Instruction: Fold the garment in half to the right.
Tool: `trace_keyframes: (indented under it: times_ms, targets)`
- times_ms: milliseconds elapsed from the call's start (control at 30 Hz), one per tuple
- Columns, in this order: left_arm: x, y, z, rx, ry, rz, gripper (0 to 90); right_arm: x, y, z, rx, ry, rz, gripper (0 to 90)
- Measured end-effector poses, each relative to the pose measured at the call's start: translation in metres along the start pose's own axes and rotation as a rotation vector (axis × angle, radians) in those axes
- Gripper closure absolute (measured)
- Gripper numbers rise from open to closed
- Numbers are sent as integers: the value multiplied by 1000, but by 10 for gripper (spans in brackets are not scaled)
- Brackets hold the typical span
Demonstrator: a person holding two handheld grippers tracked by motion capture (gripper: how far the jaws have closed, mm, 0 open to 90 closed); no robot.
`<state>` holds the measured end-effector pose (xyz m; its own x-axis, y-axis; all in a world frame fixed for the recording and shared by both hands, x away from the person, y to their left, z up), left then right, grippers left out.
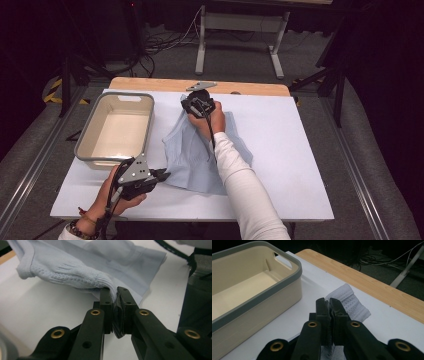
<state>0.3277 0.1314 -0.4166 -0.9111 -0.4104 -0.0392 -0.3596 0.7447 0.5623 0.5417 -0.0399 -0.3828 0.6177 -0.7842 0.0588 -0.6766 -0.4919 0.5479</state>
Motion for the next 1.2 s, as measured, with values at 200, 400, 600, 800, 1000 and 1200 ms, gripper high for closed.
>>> trace_keyframes:
  times_ms: [200,400,600,800,1000,1200]
  targets:
    - [6,-10,-15,57,-3,49,839,5,7,1,17,-5,-11,861]
    - [13,-28,-31,88,-26,98,839,17,19,4,39,-14,-23,860]
    - [19,-51,-47,126,-24,175,840,30,34,8,64,-16,-33,860]
    - [28,-77,-61,131,-44,217,842,50,50,18,79,-34,-13,860]
    - [33,-104,-73,116,-54,245,843,73,64,32,72,-62,16,859]
    - [37,-136,-76,79,-75,248,832,91,74,45,53,-65,57,856]
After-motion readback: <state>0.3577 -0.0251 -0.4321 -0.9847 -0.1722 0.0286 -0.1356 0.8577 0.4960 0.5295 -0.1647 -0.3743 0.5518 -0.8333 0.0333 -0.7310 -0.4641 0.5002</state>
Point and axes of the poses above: each handheld gripper's, and its own axes: y roughly backward along the jaws, z roughly out of its underside, x roughly to its right, the point moved 3 cm from there along -y, roughly forward along the jaws, and after that the axes turned 4 degrees about z, right-handed, at the moved point
